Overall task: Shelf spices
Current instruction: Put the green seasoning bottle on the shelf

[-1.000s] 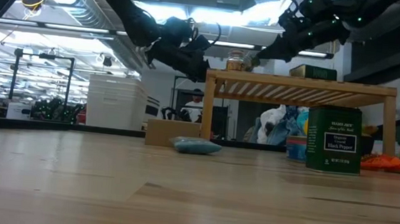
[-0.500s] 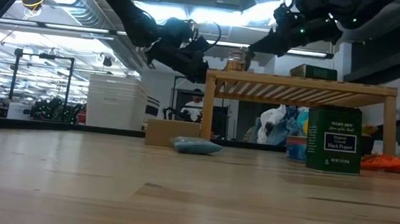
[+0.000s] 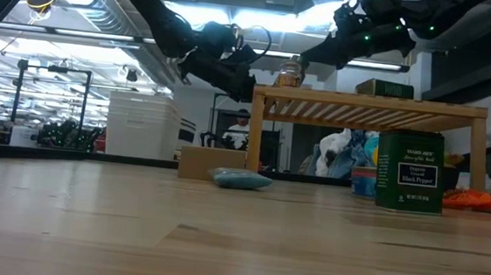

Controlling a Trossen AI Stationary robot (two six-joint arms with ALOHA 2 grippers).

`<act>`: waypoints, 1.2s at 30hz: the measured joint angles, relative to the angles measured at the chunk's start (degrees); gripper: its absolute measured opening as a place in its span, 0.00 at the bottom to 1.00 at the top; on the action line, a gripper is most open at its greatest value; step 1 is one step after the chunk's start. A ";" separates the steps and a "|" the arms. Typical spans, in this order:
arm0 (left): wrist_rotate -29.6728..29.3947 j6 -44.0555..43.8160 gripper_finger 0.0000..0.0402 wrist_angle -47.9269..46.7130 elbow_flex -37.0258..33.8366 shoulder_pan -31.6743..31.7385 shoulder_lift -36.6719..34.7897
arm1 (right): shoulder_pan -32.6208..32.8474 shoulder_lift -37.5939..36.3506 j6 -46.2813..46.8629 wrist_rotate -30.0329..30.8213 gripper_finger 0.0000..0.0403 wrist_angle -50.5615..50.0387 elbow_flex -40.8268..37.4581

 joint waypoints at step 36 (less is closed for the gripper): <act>-6.82 5.64 0.00 -10.09 0.02 -0.07 -3.96 | 0.07 0.15 0.04 0.06 0.00 -0.48 -0.22</act>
